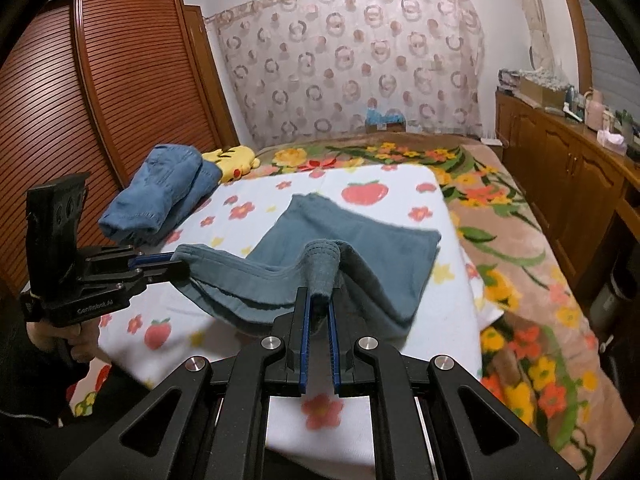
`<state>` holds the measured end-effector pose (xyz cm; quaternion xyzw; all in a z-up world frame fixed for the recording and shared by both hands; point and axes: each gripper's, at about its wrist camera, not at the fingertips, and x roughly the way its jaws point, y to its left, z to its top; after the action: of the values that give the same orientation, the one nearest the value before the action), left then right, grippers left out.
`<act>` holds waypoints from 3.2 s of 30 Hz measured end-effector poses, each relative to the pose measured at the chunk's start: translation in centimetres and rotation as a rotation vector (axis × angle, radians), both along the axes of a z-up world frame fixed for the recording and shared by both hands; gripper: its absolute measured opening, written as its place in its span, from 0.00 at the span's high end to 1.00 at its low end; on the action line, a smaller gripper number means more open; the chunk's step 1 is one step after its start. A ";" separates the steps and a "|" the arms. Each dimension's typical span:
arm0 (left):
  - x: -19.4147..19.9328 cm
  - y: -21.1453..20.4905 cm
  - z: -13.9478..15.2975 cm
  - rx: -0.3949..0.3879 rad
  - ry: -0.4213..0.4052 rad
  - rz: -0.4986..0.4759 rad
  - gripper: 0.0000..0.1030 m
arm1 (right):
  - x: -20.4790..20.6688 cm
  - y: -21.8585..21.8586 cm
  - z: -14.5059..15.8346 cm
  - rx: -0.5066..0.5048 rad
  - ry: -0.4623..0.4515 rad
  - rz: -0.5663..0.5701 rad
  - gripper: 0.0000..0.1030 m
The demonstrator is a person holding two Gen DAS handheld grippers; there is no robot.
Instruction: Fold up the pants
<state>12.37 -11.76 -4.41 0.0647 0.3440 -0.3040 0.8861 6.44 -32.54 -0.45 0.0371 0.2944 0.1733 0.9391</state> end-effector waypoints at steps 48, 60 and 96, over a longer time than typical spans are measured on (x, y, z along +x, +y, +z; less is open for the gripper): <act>8.3 -1.3 -5.0 0.087 0.120 0.034 0.54 | 9.2 1.5 -5.0 -0.257 0.120 0.005 0.59; 11.9 -4.2 -3.6 0.134 0.052 0.042 0.54 | 14.4 -0.2 -4.1 -0.182 0.098 -0.101 0.59; 13.1 -4.0 -4.1 0.059 0.068 0.060 0.87 | 16.5 0.0 -6.3 -0.224 0.109 0.082 0.49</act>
<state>25.47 -15.77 -8.54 0.0699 0.3844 -0.2689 0.8804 22.91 -32.55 -6.73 -0.0709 0.3636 0.1754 0.9121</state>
